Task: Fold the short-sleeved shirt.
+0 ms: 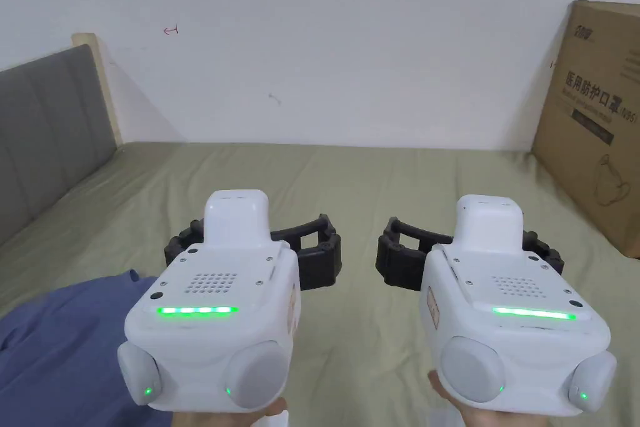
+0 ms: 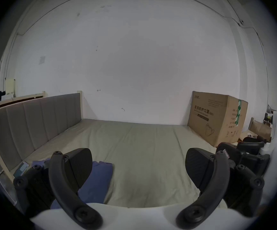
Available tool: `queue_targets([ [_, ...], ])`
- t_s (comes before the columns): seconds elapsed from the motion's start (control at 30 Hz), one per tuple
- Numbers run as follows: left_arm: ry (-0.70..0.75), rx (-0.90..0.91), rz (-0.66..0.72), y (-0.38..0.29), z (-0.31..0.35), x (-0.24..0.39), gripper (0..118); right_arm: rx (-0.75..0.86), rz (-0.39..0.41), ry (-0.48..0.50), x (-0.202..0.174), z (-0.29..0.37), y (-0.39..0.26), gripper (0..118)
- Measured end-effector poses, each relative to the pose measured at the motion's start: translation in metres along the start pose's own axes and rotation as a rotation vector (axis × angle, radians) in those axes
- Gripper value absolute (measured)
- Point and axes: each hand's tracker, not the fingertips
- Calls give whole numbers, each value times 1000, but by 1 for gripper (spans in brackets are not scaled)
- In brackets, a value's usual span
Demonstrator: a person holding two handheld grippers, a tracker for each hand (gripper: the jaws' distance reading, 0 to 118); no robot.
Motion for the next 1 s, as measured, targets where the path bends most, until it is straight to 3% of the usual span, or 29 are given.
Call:
queue_targets([
  [0.17, 41, 18, -113, 11, 4, -1, 113, 72, 124, -67, -5, 7, 5, 117],
  [0.23, 36, 4, -113, 11, 6, -1, 100, 51, 98, -70, -4, 7, 3, 113],
  [0.27, 33, 12, -107, 10, 8, -1, 68, 38, 62, -68, -2, 8, 2, 100],
  [0.3, 37, 9, -99, 9, 7, -1, 34, 37, 42, -64, 0, 8, 0, 77],
  [0.33, 52, -14, -103, 8, 3, 0, 0, 32, 45, -71, 0, 6, -2, 38],
  [0.37, 80, -35, -122, 6, 0, 0, 0, 8, 56, -124, 0, 3, -3, 5],
  [0.4, 66, -34, -115, 5, 0, -2, 0, 12, 84, -152, 0, 3, -5, 5],
  [0.43, 30, -54, -123, 6, -1, -4, 0, 16, 90, -120, 3, 3, -6, 4],
  [0.6, 33, -57, -145, 5, -3, -3, 0, -26, 44, -68, 8, -1, -6, 0],
  [0.7, 26, -60, -128, 7, -4, -8, 0, -31, 62, -56, 3, -3, -4, 0],
  [0.87, 88, -53, -101, 15, 8, -40, 0, -43, 47, 60, -17, -12, 3, 0],
  [1.0, 238, -70, -73, 18, 29, -88, 0, -54, 66, 186, -60, -22, 3, 0],
])
